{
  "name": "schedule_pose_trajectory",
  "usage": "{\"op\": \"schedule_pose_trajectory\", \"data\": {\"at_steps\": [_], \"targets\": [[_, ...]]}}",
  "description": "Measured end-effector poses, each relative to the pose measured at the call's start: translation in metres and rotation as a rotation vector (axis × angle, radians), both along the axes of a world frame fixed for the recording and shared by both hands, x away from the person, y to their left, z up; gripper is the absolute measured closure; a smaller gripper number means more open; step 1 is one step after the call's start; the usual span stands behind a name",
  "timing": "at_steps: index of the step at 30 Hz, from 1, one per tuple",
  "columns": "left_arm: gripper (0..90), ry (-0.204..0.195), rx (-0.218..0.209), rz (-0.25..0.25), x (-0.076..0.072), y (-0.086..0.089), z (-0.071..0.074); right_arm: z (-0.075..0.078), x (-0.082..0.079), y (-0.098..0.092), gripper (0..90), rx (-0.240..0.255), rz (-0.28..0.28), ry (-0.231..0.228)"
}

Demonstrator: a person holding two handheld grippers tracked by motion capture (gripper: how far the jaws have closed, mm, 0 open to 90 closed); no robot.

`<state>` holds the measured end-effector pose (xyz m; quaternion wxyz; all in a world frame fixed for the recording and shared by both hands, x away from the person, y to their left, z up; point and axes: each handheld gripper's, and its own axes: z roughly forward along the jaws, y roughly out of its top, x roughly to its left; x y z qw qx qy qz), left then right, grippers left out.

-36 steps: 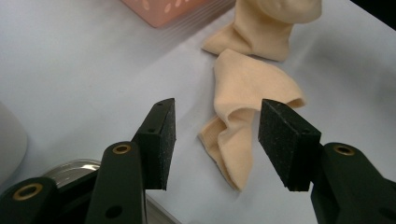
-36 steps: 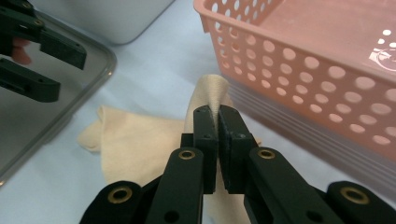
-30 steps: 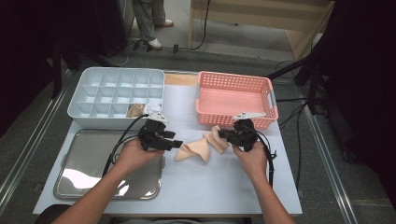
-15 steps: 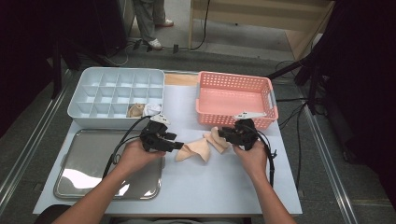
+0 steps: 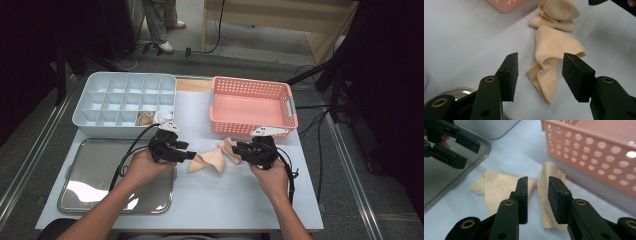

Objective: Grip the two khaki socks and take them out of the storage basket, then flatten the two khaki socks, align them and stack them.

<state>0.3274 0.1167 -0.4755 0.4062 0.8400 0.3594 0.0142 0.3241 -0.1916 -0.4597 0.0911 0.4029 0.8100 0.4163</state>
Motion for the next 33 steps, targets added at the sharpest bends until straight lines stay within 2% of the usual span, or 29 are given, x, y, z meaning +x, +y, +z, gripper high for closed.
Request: {"op": "schedule_pose_trajectory", "data": {"at_steps": [12, 19, 22, 25, 33], "targets": [[48.0, -0.001, 0.0, 0.005, 0.0, 0.001, -0.001, -0.014, -0.019, 0.011, 70.8, 0.002, 0.017, 0.011], [48.1, -0.001, 0.016, -0.003, -0.002, -0.004, -0.005, -0.022, -0.019, 0.014, 71.7, 0.003, 0.022, 0.018], [48.1, 0.007, -0.007, 0.009, 0.0, -0.003, -0.006, -0.023, -0.02, 0.016, 71.7, 0.014, 0.037, 0.006], [48.1, 0.003, -0.001, 0.014, 0.001, -0.001, -0.006, -0.024, -0.021, 0.02, 71.3, 0.008, 0.058, -0.004], [48.2, -0.001, 0.001, 0.021, 0.0, 0.001, -0.008, -0.031, -0.019, 0.03, 68.2, -0.001, 0.103, 0.017]]}}
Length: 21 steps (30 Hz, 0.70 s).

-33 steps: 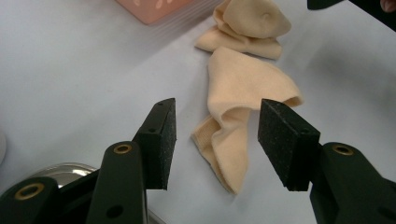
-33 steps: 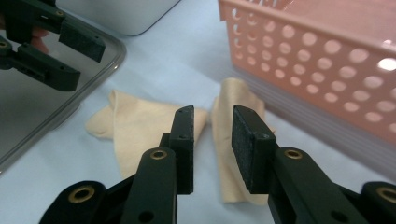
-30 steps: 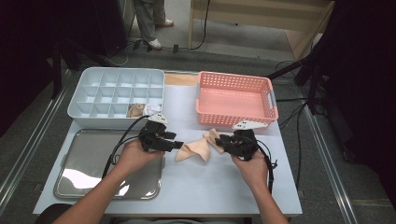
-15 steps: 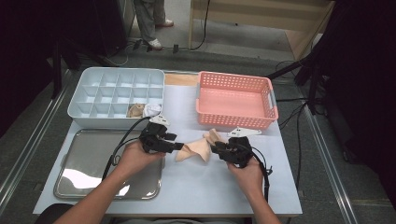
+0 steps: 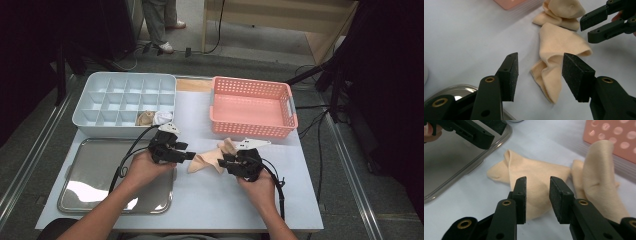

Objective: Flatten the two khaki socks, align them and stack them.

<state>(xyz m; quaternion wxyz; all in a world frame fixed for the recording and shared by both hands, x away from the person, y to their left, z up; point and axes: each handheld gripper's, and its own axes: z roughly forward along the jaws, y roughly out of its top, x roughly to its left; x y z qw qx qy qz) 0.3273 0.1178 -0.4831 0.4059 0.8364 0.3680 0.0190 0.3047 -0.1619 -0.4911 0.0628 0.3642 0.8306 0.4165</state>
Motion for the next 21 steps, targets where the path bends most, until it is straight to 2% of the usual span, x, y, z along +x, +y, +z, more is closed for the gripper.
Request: {"op": "schedule_pose_trajectory", "data": {"at_steps": [5, 7, 8, 11, 14, 16, 21], "targets": [[48.4, 0.013, 0.006, -0.003, 0.001, -0.003, -0.005, -0.005, -0.001, 0.006, 63.2, -0.002, 0.018, 0.001], [48.4, 0.018, 0.016, -0.004, 0.002, -0.004, -0.007, -0.006, -0.002, 0.009, 58.3, 0.001, 0.011, 0.003], [48.4, 0.021, 0.013, -0.004, 0.002, -0.004, -0.008, -0.007, -0.003, 0.01, 58.4, 0.009, 0.01, 0.016], [48.5, 0.026, 0.005, -0.001, 0.002, -0.003, -0.009, -0.006, -0.007, 0.013, 57.2, 0.011, 0.014, 0.007], [48.6, 0.022, 0.023, -0.001, 0.001, -0.004, -0.01, -0.004, -0.01, 0.016, 55.0, 0.016, 0.015, 0.004], [48.6, 0.019, 0.019, 0.004, 0.0, -0.003, -0.009, -0.002, -0.013, 0.016, 54.5, 0.04, 0.015, 0.014], [48.6, 0.017, 0.017, 0.009, 0.0, -0.001, -0.009, -0.007, -0.015, 0.018, 52.8, 0.014, -0.001, -0.003]]}}
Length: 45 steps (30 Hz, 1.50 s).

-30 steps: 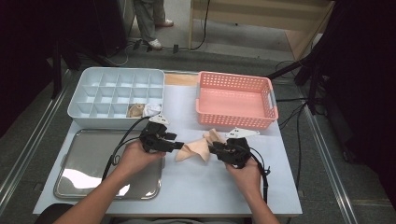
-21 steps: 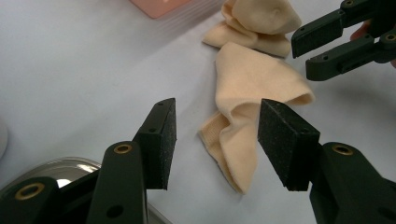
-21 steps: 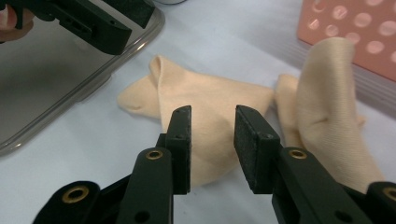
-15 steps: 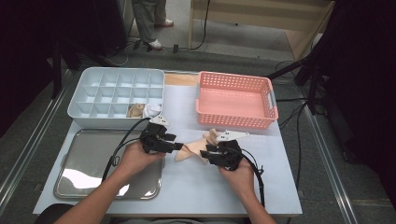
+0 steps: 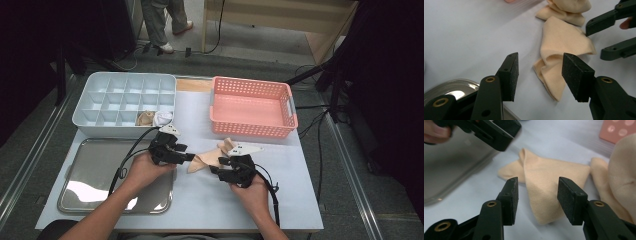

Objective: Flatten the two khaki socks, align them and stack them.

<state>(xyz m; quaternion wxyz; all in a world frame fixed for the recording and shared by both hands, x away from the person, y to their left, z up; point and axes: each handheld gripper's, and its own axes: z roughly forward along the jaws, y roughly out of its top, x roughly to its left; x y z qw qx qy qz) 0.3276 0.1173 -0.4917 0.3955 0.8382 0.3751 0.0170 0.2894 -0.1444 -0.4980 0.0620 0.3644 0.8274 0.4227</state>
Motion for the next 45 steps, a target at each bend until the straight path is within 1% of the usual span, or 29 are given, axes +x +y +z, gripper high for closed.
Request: {"op": "schedule_pose_trajectory", "data": {"at_steps": [2, 4, 5, 7, 8, 9, 12, 14, 16, 17, 18, 20, 22, 23, 24, 25, 26, 27, 29, 30, 33, 35, 36, 38, 41, 42, 43, 44, 45], "targets": [[48.6, 0.003, 0.002, -0.008, 0.0, -0.002, -0.002, -0.007, 0.004, 0.0, 54.1, -0.037, -0.007, -0.01], [48.9, 0.002, 0.015, -0.018, 0.0, -0.004, -0.004, -0.013, 0.007, 0.001, 56.0, -0.061, -0.012, -0.001], [49.4, 0.002, 0.016, -0.018, 0.0, -0.005, -0.006, -0.016, 0.009, 0.001, 58.0, -0.083, -0.008, -0.008], [49.8, 0.008, 0.017, -0.02, 0.0, -0.008, -0.009, -0.018, 0.01, 0.003, 59.8, -0.104, -0.009, -0.022], [49.9, 0.009, 0.025, -0.028, 0.001, -0.01, -0.01, -0.019, 0.01, 0.003, 60.8, -0.111, -0.009, -0.028], [50.1, 0.013, 0.023, -0.027, 0.0, -0.012, -0.011, -0.02, 0.011, 0.003, 62.0, -0.119, -0.007, -0.034], [50.6, 0.009, 0.037, -0.051, -0.002, -0.017, -0.014, -0.021, 0.012, 0.003, 66.2, -0.123, -0.014, -0.041], [52.3, 0.006, 0.046, -0.067, -0.002, -0.02, -0.018, -0.022, 0.013, 0.003, 70.1, -0.124, -0.016, -0.042], [54.5, 0.0, 0.067, -0.07, -0.002, -0.022, -0.021, -0.022, 0.014, 0.001, 75.3, -0.125, -0.021, -0.047], [57.2, 0.002, 0.07, -0.078, -0.002, -0.022, -0.022, -0.022, 0.015, 0.001, 78.0, -0.123, -0.028, -0.039], [59.7, -0.001, 0.072, -0.075, -0.002, -0.023, -0.022, -0.021, 0.016, 0.0, 80.5, -0.12, -0.032, -0.033], [65.2, 0.005, 0.077, -0.081, -0.001, -0.023, -0.023, -0.021, 0.018, -0.001, 83.3, -0.113, -0.041, -0.016], [72.5, 0.005, 0.088, -0.069, -0.001, -0.023, -0.024, -0.02, 0.02, -0.002, 84.3, -0.11, -0.041, 0.006], [78.8, 0.015, 0.086, -0.068, 0.0, -0.023, -0.023, -0.018, 0.021, -0.002, 84.8, -0.114, -0.041, 0.009], [80.9, 0.024, 0.085, -0.064, 0.001, -0.023, -0.022, -0.017, 0.021, -0.003, 85.0, -0.113, -0.041, 0.012], [84.3, 0.033, 0.073, -0.057, 0.001, -0.022, -0.021, -0.015, 0.021, -0.003, 85.1, -0.109, -0.042, 0.014], [87.2, 0.032, 0.071, -0.06, 0.002, -0.021, -0.019, -0.013, 0.022, -0.004, 85.1, -0.112, -0.042, 0.013], [88.1, 0.031, 0.062, -0.054, 0.002, -0.021, -0.018, -0.011, 0.022, -0.004, 85.2, -0.114, -0.043, 0.009], [88.8, 0.024, 0.06, -0.061, 0.002, -0.019, -0.014, -0.007, 0.021, -0.005, 85.2, -0.103, -0.042, 0.014], [88.9, 0.021, 0.046, -0.055, 0.002, -0.018, -0.012, -0.006, 0.021, -0.006, 85.2, -0.098, -0.041, 0.013], [89.0, 0.023, 0.025, -0.058, 0.001, -0.014, -0.005, 0.0, 0.02, -0.008, 85.2, -0.077, -0.044, 0.012], [88.9, 0.03, 0.022, -0.067, 0.001, -0.011, -0.002, 0.001, 0.018, -0.009, 85.1, -0.065, -0.046, 0.019], [88.9, 0.04, 0.016, -0.068, -0.001, -0.011, 0.001, 0.002, 0.017, -0.009, 85.1, -0.063, -0.044, 0.023], [89.0, 0.028, 0.023, -0.089, -0.004, -0.01, 0.008, 0.005, 0.013, -0.008, 85.1, -0.063, -0.036, 0.021], [88.6, 0.032, 0.018, -0.105, -0.009, -0.007, 0.015, 0.013, 0.005, -0.007, 85.1, -0.06, -0.018, 0.009], [88.4, 0.032, 0.022, -0.113, -0.012, -0.006, 0.019, 0.015, 0.002, -0.007, 85.0, -0.059, -0.015, 0.012], [88.1, 0.028, 0.016, -0.123, -0.015, -0.004, 0.022, 0.019, 0.0, -0.008, 84.9, -0.053, -0.007, 0.004], [88.0, 0.03, 0.012, -0.133, -0.017, -0.003, 0.024, 0.022, -0.003, -0.009, 84.8, -0.046, -0.001, 0.005], [87.6, 0.031, 0.017, -0.138, -0.018, -0.002, 0.025, 0.024, -0.005, -0.01, 84.7, -0.043, -0.001, 0.011]]}}
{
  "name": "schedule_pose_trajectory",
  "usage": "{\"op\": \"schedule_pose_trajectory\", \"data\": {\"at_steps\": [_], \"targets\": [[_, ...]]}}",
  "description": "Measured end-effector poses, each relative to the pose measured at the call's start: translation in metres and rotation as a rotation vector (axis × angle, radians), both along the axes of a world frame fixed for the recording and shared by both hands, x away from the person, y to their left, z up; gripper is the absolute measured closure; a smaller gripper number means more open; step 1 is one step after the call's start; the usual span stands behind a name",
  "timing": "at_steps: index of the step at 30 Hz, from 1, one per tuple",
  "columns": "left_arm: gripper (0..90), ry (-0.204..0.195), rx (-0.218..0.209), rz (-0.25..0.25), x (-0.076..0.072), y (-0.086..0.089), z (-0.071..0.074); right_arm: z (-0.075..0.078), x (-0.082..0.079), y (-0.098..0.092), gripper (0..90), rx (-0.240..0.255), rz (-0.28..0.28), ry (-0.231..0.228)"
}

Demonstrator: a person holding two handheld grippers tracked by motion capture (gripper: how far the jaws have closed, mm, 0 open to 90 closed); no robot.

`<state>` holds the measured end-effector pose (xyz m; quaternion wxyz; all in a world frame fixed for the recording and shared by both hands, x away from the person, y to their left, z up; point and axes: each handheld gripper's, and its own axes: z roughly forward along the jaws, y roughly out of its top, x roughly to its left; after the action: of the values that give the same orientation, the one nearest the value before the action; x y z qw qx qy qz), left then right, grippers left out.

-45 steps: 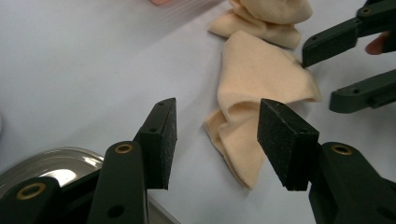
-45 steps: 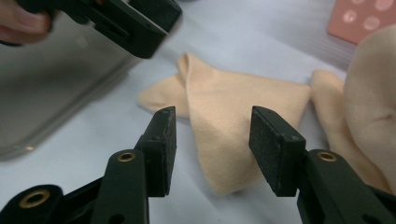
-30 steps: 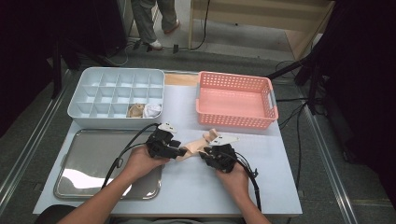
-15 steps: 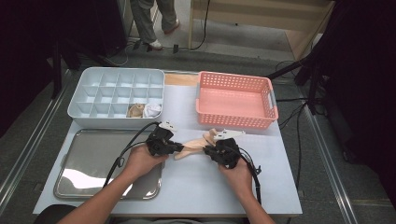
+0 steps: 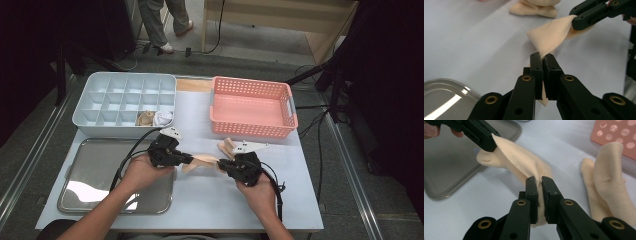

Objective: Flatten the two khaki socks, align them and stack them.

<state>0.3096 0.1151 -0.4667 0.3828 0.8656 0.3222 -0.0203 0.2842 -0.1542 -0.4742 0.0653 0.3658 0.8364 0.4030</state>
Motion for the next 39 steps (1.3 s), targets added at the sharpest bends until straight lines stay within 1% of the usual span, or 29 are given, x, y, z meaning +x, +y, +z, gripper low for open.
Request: {"op": "schedule_pose_trajectory", "data": {"at_steps": [1, 3, 6, 8, 10, 11, 13, 15, 21, 24, 26, 27, 28, 29, 30, 32, 33, 35, 37, 39], "targets": [[87.6, 0.0, 0.0, -0.001, -0.001, 0.001, 0.0, 0.001, -0.002, 0.0, 84.6, 0.004, 0.004, 0.005], [87.0, 0.018, 0.01, 0.001, 0.002, 0.002, -0.003, 0.002, -0.005, -0.002, 84.4, 0.007, 0.01, 0.015], [86.8, 0.034, 0.022, 0.01, 0.008, 0.002, -0.011, -0.002, -0.005, -0.001, 84.2, -0.016, 0.007, 0.018], [86.7, 0.039, 0.003, 0.026, 0.012, 0.001, -0.015, -0.005, -0.002, -0.002, 83.8, -0.016, 0.001, 0.022], [86.0, 0.039, -0.005, 0.037, 0.016, 0.0, -0.017, -0.007, 0.001, -0.003, 83.5, -0.023, -0.006, 0.025], [85.8, 0.03, 0.0, 0.038, 0.019, -0.001, -0.019, -0.008, 0.003, -0.004, 83.0, -0.022, -0.011, 0.02], [85.1, 0.027, -0.003, 0.047, 0.022, -0.004, -0.021, -0.01, 0.008, -0.006, 82.2, -0.021, -0.024, 0.025], [84.2, 0.019, -0.011, 0.054, 0.024, -0.006, -0.022, -0.011, 0.012, -0.008, 81.9, -0.022, -0.036, 0.026], [83.0, -0.004, -0.004, 0.06, 0.027, -0.008, -0.024, -0.017, 0.022, -0.009, 82.1, -0.034, -0.051, 0.033], [79.9, -0.003, -0.004, 0.075, 0.03, -0.007, -0.026, -0.018, 0.027, -0.009, 82.5, -0.037, -0.056, 0.037], [77.9, -0.008, -0.002, 0.085, 0.031, -0.006, -0.026, -0.02, 0.03, -0.009, 82.4, -0.042, -0.065, 0.041], [76.2, -0.017, 0.0, 0.091, 0.031, -0.005, -0.025, -0.021, 0.032, -0.009, 82.1, -0.043, -0.071, 0.043], [72.5, -0.025, -0.001, 0.097, 0.031, -0.004, -0.024, -0.022, 0.034, -0.01, 80.7, -0.045, -0.069, 0.037], [69.6, -0.041, 0.003, 0.107, 0.031, -0.003, -0.023, -0.023, 0.035, -0.011, 79.5, -0.045, -0.072, 0.035], [68.5, -0.038, -0.006, 0.111, 0.031, -0.002, -0.022, -0.023, 0.036, -0.012, 77.8, -0.035, -0.082, 0.045], [67.5, -0.039, -0.016, 0.117, 0.03, 0.0, -0.019, -0.023, 0.037, -0.014, 73.6, -0.027, -0.089, 0.043], [66.6, -0.041, -0.017, 0.111, 0.029, 0.001, -0.017, -0.022, 0.037, -0.015, 71.4, -0.019, -0.093, 0.042], [64.9, -0.045, -0.026, 0.115, 0.027, 0.001, -0.014, -0.019, 0.037, -0.016, 69.4, -0.005, -0.098, 0.029], [64.3, -0.047, -0.034, 0.113, 0.024, 0.0, -0.011, -0.017, 0.036, -0.017, 69.0, 0.003, -0.102, 0.02], [63.3, -0.059, -0.039, 0.114, 0.022, 0.001, -0.008, -0.013, 0.034, -0.018, 69.0, 0.014, -0.105, 0.013]]}}
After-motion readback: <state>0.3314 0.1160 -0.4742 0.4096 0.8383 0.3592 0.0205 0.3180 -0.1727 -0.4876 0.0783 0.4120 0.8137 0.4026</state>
